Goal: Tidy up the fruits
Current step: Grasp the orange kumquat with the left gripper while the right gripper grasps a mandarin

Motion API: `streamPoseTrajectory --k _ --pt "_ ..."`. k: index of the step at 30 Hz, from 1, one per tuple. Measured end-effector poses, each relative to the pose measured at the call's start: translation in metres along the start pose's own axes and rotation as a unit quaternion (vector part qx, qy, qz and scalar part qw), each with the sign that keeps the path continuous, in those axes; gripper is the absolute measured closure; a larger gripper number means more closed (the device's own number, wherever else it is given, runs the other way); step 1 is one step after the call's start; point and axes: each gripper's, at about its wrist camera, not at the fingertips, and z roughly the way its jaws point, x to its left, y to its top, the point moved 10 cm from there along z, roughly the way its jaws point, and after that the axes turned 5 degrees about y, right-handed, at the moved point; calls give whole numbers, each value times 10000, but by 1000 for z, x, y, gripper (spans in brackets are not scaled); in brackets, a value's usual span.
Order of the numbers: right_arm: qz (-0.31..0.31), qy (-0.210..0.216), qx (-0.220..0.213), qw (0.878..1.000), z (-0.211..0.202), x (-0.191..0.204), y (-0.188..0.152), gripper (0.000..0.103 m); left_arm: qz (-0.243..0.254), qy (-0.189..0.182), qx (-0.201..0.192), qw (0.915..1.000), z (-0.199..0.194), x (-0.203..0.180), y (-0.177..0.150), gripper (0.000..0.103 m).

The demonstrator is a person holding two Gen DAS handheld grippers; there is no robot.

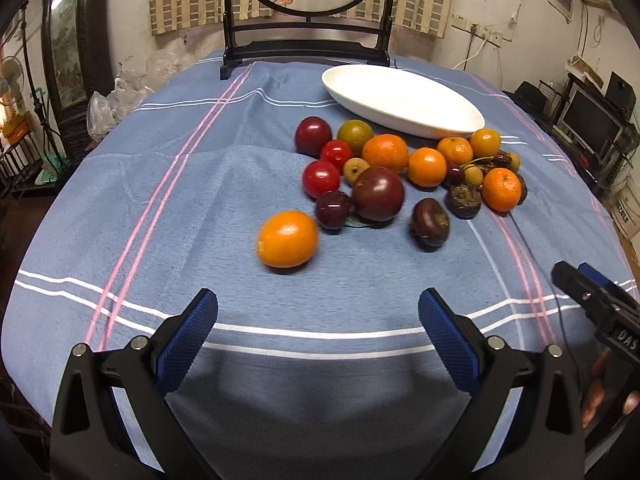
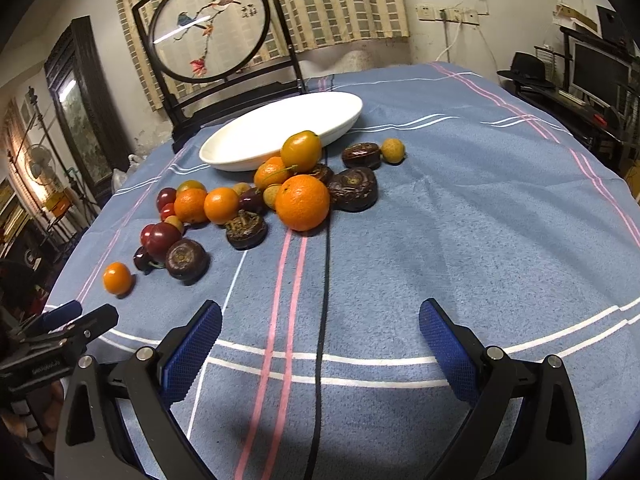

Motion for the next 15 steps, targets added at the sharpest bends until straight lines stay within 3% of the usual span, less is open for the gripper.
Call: streamPoseTrajectory --k 5,7,9,11,13,15 --pt "-87 224 154 9996 4 7 -1 4 133 -89 75 9998 11 5 6 5" --pt "-88 350 207 9991 5 11 0 4 205 -150 179 9995 19 3 9 13" --pt "-121 445 265 9986 6 15 1 4 290 -225 364 9987 29 -1 11 31" --pt "-180 504 322 9980 7 16 2 4 330 -288 542 9976 39 -4 11 33" --pt "-240 537 364 9976 7 19 5 4 386 -190 468 9980 44 -5 17 40" --pt "-200 682 482 9963 6 19 6 4 505 -132 431 9977 46 -7 21 56"
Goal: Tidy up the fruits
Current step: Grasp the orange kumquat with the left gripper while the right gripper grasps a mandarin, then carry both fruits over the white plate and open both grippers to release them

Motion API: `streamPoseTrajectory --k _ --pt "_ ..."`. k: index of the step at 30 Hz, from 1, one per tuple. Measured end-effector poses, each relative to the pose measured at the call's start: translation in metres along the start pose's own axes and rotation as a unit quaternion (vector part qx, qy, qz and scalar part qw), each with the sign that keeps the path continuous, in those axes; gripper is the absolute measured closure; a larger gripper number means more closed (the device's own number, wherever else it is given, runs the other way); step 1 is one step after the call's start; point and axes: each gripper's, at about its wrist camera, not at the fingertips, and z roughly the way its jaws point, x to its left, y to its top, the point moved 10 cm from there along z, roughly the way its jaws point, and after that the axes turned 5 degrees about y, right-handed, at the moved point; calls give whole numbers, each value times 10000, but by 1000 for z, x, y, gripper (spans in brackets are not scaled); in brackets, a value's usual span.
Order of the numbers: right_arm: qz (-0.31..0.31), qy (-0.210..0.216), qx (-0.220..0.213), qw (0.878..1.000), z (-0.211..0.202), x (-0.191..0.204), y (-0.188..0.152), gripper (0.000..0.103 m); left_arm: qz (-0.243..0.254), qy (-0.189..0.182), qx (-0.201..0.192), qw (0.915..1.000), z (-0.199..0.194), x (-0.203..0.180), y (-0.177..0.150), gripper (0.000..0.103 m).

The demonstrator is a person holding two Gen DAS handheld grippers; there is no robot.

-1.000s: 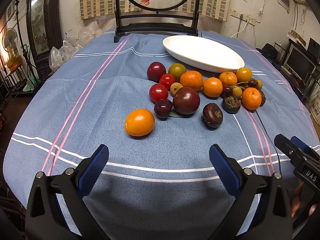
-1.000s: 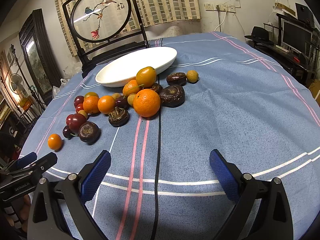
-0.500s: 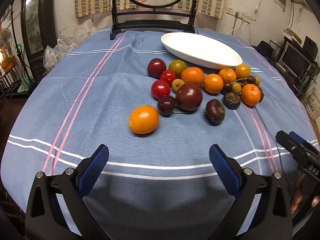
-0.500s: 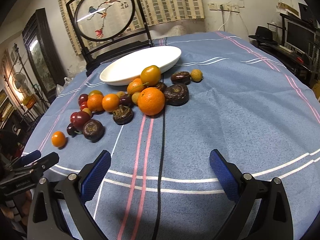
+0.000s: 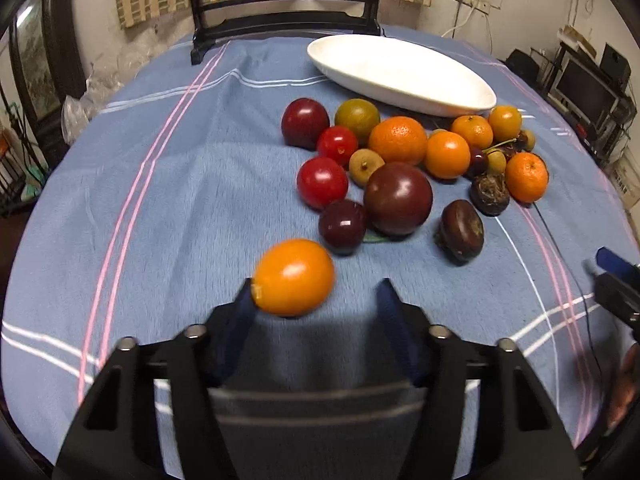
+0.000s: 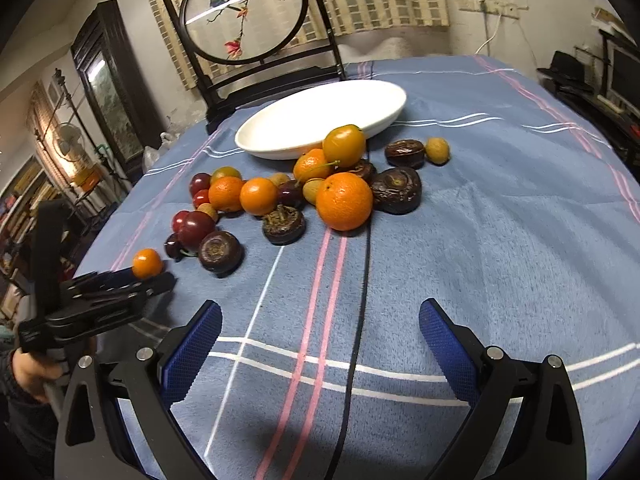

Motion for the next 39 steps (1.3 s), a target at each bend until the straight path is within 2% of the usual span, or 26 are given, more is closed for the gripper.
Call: streamPoseTrajectory --k 1,3,7,9,10,11,12,15,17,19,21,25,27,34,39 --pt "96 171 93 9998 -1 2 1 4 57 16 -19 10000 1 0 2 62" --pt "153 227 138 9995 -5 0 8 4 111 6 5 9999 2 -1 6 65" --pt "-489 -410 164 9978 -2 -6 29 4 60 -75 7 10000 3 1 8 65" --pt "-776 -585 420 9944 11 -8 33 5 50 -106 7 9999 2 1 7 65" --pt "-853 -622 600 9926 21 -8 33 8 42 -121 7 9999 1 1 6 65" --pt "-891 -583 716 9917 28 -7 32 18 36 -132 7 9999 1 1 6 65" --pt "-935 -497 866 9906 37 -4 32 23 23 -152 13 9999 1 1 6 65" --pt "-961 -496 1091 9881 53 0 32 24 -8 -171 21 9999 2 2 7 65" --pt "-1021 -593 1086 9870 61 1 39 25 1 -163 16 9999 3 2 7 65" --pt "-1003 -724 1141 9857 68 -3 42 29 20 -158 13 9999 4 1 8 65" --pt "-956 -776 1215 9849 75 -6 44 49 15 -171 13 9999 5 1 10 65" --pt "-1001 -925 1119 9843 85 -11 50 52 -69 -238 -14 9997 8 1 14 65" --pt "-940 -952 1024 9857 86 -13 55 60 -93 -255 -38 9996 8 2 15 65" --pt "-684 -431 901 9926 64 -10 48 61 -33 -429 -193 9989 -6 3 13 65" --pt "-627 241 505 9965 34 9 64 61 -49 -774 -430 9961 -37 -1 28 65"
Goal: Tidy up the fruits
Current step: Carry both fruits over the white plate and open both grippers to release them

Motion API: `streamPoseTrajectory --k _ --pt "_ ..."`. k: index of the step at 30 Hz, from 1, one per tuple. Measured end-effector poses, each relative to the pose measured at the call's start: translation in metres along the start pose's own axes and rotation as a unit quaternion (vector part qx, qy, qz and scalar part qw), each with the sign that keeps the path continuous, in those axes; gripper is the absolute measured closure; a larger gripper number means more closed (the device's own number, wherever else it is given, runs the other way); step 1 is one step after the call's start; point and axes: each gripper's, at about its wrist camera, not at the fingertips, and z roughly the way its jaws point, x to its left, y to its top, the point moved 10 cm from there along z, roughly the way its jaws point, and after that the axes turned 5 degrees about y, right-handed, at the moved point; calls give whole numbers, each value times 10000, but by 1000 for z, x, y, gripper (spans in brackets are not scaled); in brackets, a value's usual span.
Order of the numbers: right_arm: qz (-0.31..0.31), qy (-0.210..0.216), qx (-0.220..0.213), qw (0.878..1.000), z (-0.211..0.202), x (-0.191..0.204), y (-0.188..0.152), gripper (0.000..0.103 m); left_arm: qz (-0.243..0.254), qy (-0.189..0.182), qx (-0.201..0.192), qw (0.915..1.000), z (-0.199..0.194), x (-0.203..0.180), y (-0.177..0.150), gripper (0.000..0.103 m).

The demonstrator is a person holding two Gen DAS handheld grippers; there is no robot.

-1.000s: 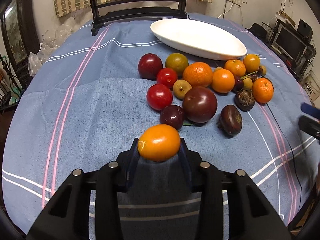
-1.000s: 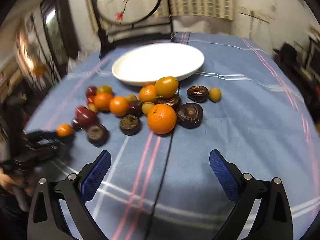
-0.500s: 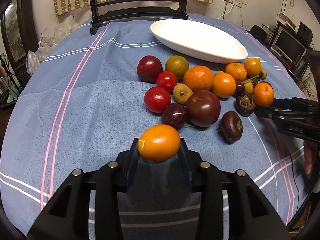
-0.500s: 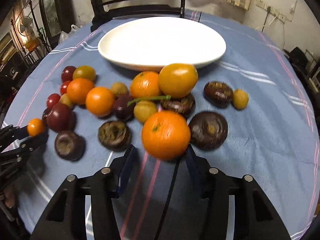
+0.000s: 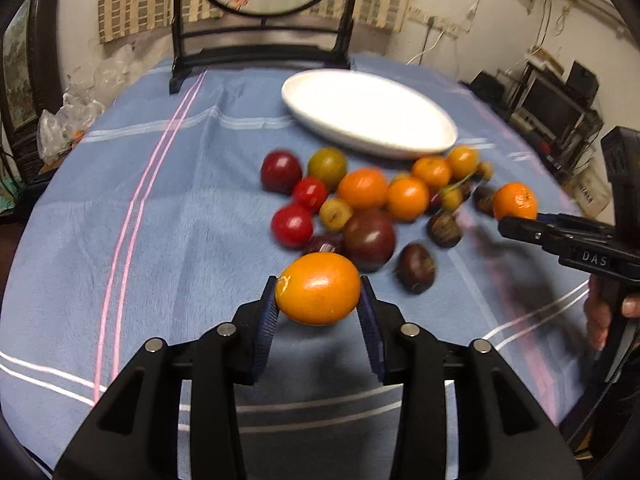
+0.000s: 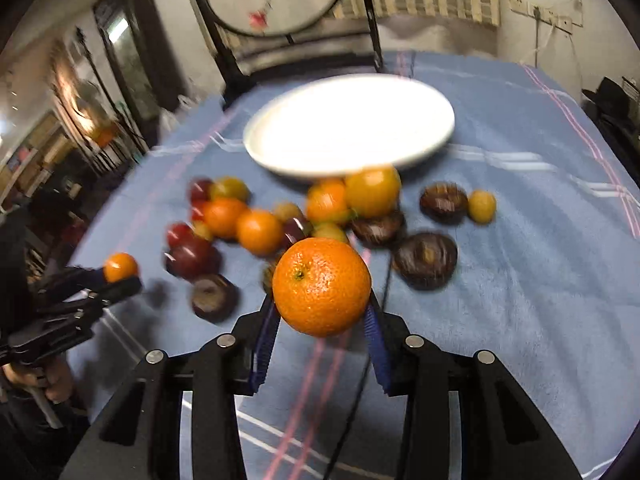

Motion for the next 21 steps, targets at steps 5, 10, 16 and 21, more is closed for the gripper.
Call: streamPoseTrajectory --k 5,10,16,21 --pt "-9 153 -610 9980 -12 7 75 61 68 -200 -367 9991 -5 -30 72 65" --pt "106 -236 -661 9975 30 -9 121 61 -145 -115 -409 9990 43 -55 149 65" --pt "410 -287 -493 9975 70 -35 116 61 -367 105 102 9992 115 -54 165 65" --pt "570 -99 -146 9982 89 -44 105 59 -597 27 343 9976 149 -51 149 65"
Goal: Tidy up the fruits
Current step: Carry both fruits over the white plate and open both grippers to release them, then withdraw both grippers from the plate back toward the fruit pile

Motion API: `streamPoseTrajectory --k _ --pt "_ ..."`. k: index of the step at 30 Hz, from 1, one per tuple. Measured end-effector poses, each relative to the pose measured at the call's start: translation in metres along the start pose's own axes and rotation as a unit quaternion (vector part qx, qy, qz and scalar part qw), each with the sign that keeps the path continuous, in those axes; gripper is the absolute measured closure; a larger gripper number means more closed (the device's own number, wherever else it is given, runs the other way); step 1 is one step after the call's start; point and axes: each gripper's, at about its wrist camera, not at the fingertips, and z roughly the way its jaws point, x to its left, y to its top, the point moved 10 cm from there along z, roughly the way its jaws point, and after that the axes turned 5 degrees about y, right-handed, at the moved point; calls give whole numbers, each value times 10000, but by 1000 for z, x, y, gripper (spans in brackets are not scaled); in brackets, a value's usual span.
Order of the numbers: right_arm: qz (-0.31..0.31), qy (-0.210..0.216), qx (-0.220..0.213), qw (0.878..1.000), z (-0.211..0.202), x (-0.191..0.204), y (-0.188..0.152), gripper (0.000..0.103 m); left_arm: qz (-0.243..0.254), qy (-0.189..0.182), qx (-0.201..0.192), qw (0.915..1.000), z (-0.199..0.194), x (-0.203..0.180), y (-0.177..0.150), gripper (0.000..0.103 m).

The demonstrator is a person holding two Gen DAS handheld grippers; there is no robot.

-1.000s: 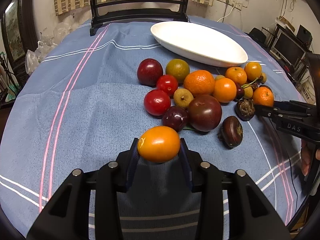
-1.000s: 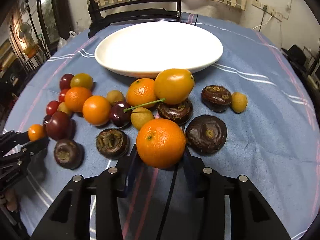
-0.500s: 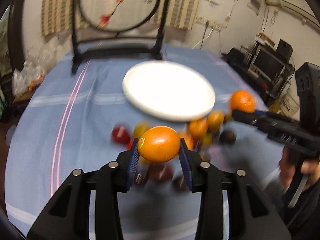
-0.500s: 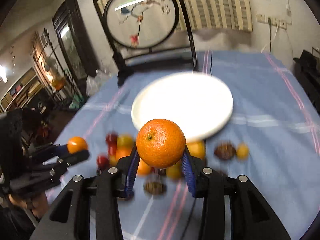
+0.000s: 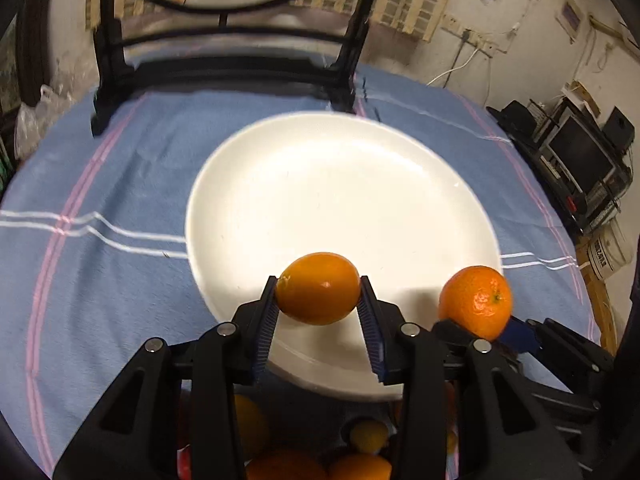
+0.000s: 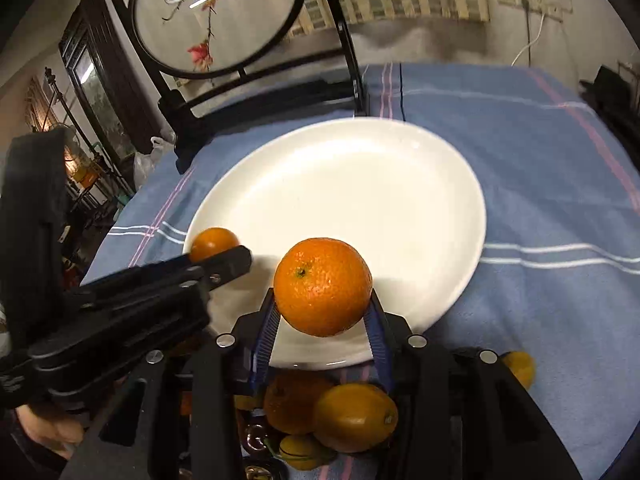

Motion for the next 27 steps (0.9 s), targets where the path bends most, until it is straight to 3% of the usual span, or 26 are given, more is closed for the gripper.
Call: streamPoseTrajectory --k 2,3,6,10,15,23,27 --pt "90 52 21 9999 3 -3 -1 52 -28 -19 10 10000 2 3 -1 58" --pt "138 69 -76 9999 0 -5 1 42 -94 -8 -72 9999 0 6 0 46" --pt "211 44 -329 9992 -14 -8 4 38 -289 -187 -325 9989 -18 10 4 23" --pt "61 26 -606 9981 -36 0 7 35 -181 -149 -602 9979 -47 10 4 21" --pt "-251 -289 -1005 9942 -63 4 -2 26 -137 132 -981 9950 -84 27 -17 10" --pt "-457 -566 -899 9933 -101 -5 -71 26 -27 520 -755 9958 -98 65 -83 10" --pt "-447 -422 -659 9959 -104 2 -100 26 4 659 -718 9952 -105 76 -109 10"
